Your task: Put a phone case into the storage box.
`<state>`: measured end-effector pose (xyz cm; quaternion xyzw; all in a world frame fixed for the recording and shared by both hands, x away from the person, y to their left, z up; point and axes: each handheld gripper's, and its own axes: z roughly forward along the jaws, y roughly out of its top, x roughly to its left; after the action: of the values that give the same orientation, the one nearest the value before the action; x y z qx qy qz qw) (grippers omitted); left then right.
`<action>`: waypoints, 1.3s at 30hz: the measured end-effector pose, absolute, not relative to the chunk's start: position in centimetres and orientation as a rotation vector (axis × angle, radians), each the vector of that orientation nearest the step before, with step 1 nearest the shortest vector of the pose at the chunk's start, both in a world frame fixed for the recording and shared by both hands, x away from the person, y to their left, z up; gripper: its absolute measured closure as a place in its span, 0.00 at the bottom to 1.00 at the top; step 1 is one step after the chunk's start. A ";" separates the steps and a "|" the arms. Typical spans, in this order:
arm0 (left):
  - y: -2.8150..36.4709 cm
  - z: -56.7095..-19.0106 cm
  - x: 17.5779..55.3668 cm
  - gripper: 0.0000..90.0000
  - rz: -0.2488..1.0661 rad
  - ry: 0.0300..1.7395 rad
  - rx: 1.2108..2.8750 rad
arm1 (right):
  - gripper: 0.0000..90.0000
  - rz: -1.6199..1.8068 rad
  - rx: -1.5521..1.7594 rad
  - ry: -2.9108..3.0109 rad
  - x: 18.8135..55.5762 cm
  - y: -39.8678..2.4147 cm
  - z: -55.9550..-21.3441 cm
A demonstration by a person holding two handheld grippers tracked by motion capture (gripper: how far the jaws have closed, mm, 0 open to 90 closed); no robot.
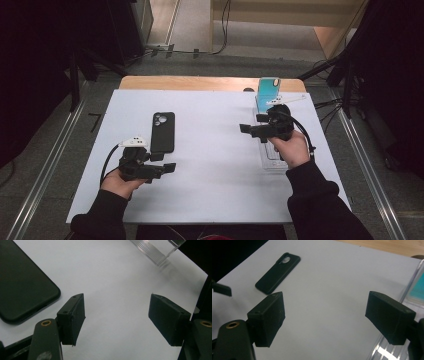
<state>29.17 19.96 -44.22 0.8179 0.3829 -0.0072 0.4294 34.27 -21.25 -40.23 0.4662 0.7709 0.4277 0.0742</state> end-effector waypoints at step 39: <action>20.0 -44.2 28.7 0.33 -0.048 0.940 2.037 | 0.22 1.324 1.095 2.644 25.7 -20.7 -45.9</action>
<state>28.67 20.00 -44.21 0.8179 0.3774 -0.0194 0.4338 25.70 -20.66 -45.90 0.3472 0.8386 0.4198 -0.0058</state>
